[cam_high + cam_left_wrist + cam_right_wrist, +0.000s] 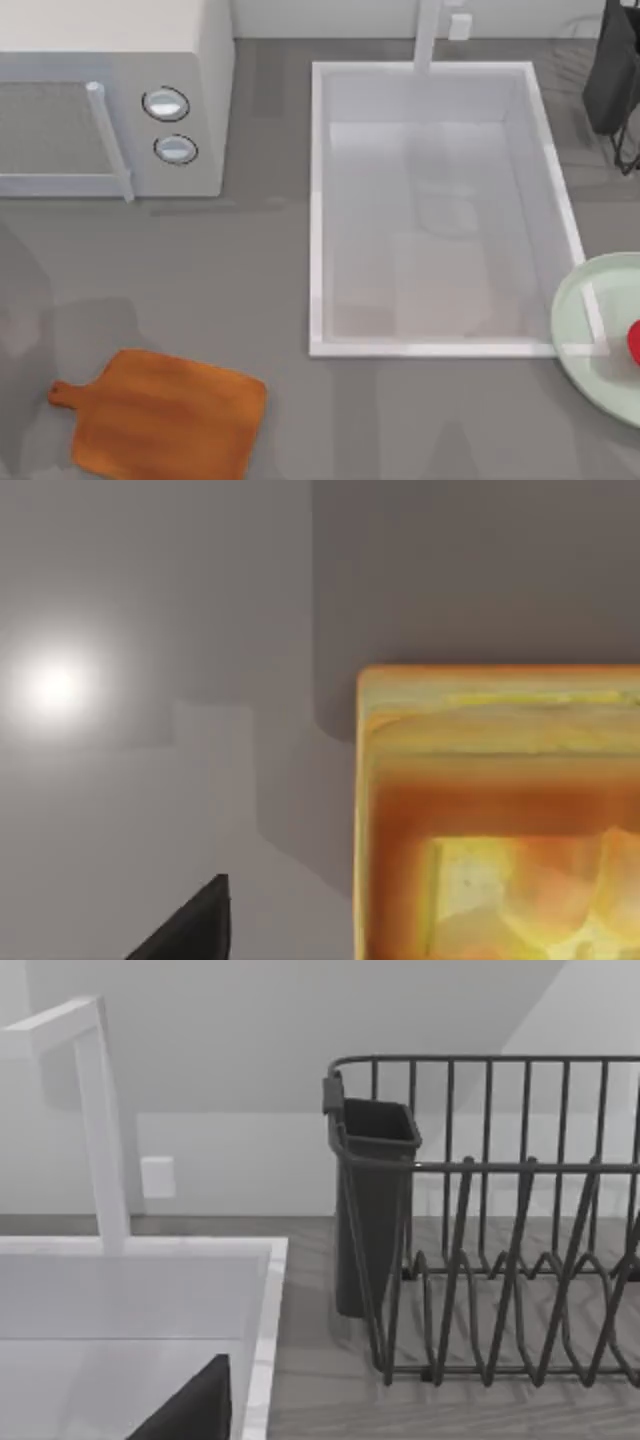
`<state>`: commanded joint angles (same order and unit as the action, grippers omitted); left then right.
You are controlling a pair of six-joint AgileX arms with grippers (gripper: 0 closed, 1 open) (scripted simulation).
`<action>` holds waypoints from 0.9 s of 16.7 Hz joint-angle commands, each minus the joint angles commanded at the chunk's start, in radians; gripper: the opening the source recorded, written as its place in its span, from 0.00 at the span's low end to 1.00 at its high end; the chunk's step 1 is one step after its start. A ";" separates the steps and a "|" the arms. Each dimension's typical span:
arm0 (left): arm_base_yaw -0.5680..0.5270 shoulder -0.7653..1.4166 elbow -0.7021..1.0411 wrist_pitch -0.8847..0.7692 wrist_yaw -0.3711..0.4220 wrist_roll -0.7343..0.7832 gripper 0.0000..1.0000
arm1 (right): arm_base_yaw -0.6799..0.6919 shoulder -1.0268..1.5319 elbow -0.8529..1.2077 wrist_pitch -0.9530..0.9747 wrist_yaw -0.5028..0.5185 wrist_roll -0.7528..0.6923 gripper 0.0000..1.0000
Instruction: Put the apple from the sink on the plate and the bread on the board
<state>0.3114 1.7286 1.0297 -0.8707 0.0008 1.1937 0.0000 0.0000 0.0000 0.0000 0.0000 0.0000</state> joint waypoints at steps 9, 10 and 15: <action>0.003 0.080 -0.091 0.170 0.000 0.005 1.00 | 0.000 0.000 0.000 0.000 0.000 0.000 1.00; 0.003 0.080 -0.091 0.170 0.000 0.005 0.92 | 0.000 0.000 0.000 0.000 0.000 0.000 1.00; 0.003 0.080 -0.091 0.170 0.000 0.005 0.55 | 0.000 0.000 0.000 0.000 0.000 0.000 1.00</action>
<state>0.3144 1.8085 0.9388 -0.7006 0.0010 1.1984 0.0000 0.0000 0.0000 0.0000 0.0000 0.0000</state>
